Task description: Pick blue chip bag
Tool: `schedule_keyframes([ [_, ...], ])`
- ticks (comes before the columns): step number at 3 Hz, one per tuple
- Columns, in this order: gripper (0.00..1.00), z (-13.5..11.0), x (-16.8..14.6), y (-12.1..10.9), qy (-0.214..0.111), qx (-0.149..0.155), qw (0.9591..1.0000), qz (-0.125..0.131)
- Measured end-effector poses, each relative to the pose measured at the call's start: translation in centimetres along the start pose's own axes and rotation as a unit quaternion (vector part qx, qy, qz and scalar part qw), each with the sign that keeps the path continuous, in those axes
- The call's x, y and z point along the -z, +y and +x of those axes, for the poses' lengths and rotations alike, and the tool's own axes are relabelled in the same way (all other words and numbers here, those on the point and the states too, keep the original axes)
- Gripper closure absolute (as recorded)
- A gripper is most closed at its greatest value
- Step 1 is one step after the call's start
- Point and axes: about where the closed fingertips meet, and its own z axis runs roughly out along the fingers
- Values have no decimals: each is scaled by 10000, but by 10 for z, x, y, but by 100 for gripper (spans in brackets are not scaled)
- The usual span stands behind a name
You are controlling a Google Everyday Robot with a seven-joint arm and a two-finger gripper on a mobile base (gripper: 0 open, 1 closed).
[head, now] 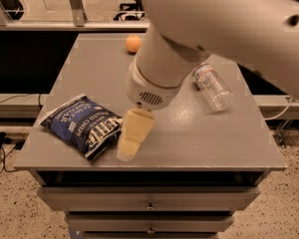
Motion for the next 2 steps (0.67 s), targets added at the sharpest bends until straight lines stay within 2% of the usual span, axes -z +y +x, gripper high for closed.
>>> schedule_keyframes([
  [1, 0, -41, -48, -11, -326, -257, 9990, -138],
  [2, 0, -57, -70, -20, -464, -517, 9972, -280],
])
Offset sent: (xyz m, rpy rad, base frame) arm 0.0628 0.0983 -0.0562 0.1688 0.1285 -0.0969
